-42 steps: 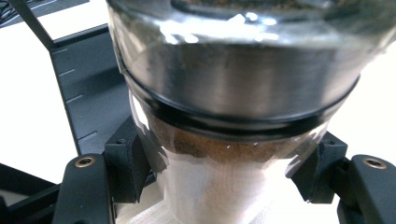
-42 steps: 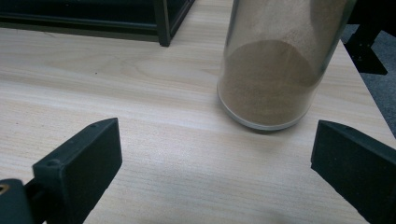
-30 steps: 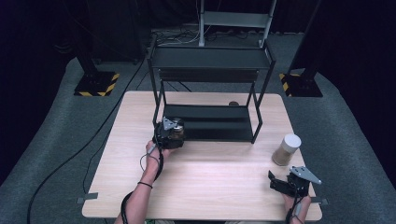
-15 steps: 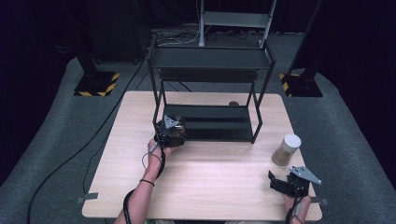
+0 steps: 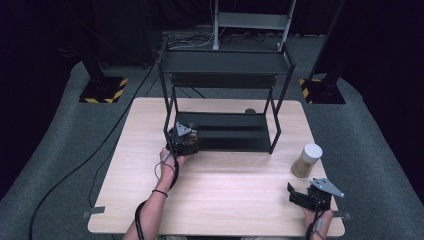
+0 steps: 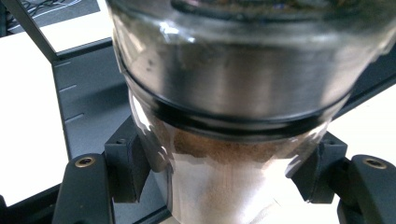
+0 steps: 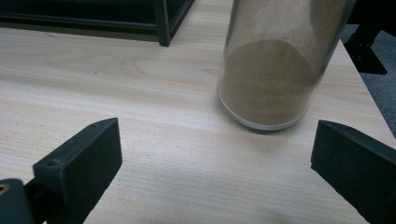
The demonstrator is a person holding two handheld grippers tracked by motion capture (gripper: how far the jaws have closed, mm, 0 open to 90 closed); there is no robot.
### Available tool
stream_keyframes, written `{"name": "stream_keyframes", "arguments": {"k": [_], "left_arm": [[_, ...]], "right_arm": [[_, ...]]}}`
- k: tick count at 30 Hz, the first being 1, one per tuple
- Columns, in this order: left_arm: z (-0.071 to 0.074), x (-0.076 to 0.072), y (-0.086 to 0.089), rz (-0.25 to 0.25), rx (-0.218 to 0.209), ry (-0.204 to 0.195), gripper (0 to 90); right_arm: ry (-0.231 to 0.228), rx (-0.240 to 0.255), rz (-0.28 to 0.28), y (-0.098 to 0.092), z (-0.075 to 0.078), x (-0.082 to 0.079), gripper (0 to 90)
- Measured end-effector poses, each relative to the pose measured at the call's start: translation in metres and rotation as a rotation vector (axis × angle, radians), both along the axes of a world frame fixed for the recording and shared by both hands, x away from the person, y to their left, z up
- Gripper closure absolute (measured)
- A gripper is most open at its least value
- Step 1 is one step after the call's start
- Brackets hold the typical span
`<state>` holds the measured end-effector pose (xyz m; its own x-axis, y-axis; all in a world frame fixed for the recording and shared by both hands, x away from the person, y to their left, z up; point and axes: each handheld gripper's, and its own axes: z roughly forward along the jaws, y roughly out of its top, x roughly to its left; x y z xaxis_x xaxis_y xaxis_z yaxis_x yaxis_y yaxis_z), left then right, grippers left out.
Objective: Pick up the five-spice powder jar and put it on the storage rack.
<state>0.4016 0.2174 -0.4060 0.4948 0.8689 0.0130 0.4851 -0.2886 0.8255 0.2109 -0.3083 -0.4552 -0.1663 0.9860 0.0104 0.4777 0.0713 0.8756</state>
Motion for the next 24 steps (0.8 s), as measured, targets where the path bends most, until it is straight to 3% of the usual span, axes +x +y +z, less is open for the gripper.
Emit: {"name": "stream_keyframes", "arguments": {"k": [7,13,24], "left_arm": [[-0.004,0.003,-0.003,0.010,-0.005,-0.002,31.5],[-0.009,0.001,-0.004,0.025,-0.019,-0.035,31.5],[-0.015,0.007,-0.007,0.042,-0.034,-0.037,31.5]], "right_arm": [[-0.001,-0.001,0.000,0.000,0.000,0.000,0.7],[-0.002,0.000,0.000,0.000,0.000,0.000,0.7],[-0.002,-0.001,0.000,0.000,0.000,0.000,0.7]]}}
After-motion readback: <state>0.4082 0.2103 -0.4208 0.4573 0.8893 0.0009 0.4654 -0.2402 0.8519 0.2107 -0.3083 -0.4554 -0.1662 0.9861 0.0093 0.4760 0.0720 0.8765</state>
